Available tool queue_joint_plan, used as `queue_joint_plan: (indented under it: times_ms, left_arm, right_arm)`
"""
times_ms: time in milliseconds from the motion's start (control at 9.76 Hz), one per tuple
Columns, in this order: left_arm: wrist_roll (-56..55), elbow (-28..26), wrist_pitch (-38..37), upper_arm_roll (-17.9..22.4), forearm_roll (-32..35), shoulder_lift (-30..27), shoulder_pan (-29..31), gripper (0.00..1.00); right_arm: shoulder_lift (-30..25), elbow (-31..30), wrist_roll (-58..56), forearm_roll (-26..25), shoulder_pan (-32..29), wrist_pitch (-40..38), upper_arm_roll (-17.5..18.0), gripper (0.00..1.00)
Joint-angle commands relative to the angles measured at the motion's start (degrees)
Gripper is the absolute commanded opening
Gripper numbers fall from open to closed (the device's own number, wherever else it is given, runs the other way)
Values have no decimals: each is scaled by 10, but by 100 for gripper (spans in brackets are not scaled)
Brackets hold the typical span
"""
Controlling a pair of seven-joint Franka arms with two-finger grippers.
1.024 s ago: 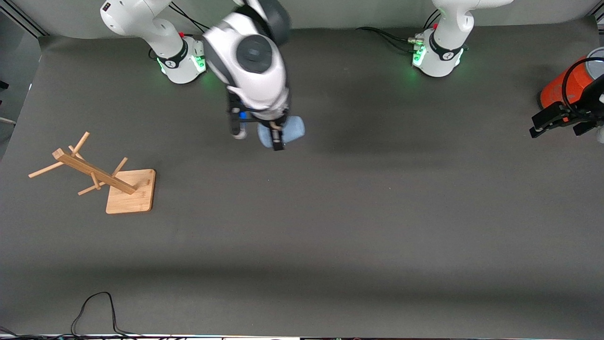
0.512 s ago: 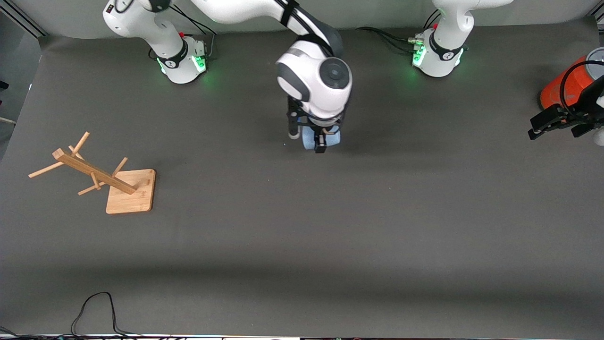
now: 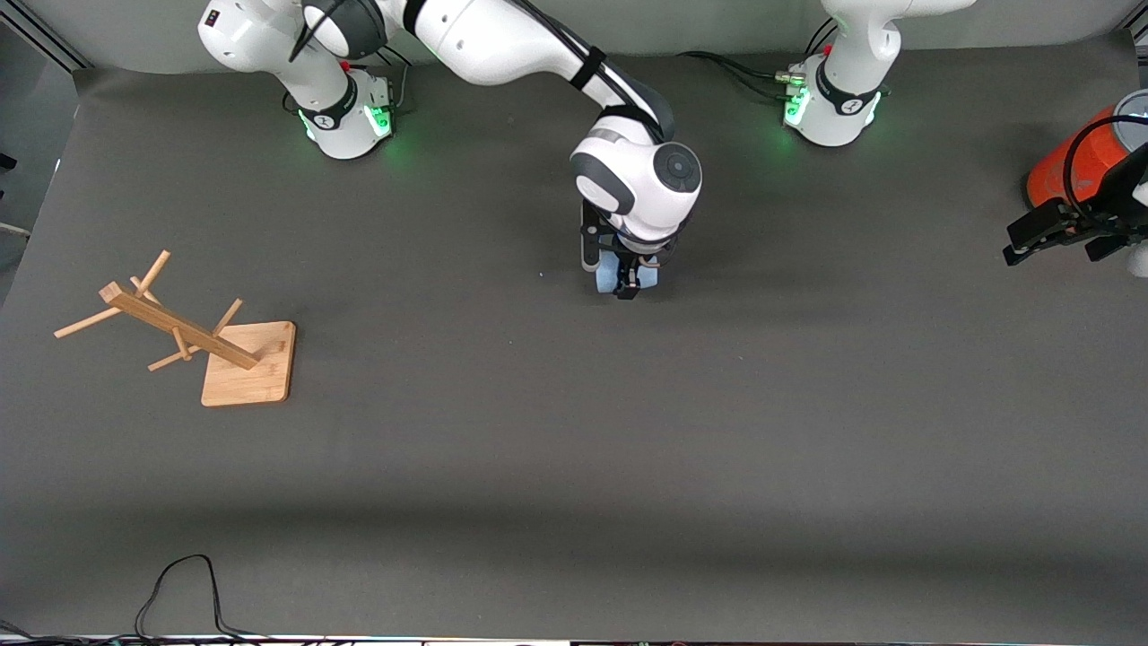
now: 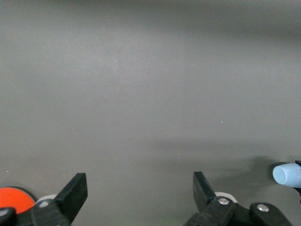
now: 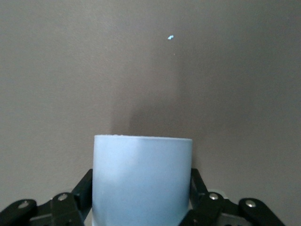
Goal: Rotate and upright cup with both arms
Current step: 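Lower the blue cup onto the table and open the right gripper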
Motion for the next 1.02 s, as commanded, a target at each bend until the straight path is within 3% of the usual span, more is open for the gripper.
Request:
queue_joint_plan:
  times_ms: [0,205,614,922]
  left_arm:
    - [-7,-9,7,-3,-2,-7,-4,100]
    - [-11,-9,7,-6,-1,-7,-5,100]
    - [-17,-9,10,-7,1,-5,-7,100]
    - [-17,-9,9,-6,1,-5,-6,100]
  right_arm:
    - [16,22,18,-11,6,-5,-10,56]
    - [23,22,18,-11,6,0,-12,58]
    - [28,22,18,-16,5,6,-13,100]
    - [27,22,17,-18,5,6,-13,100]
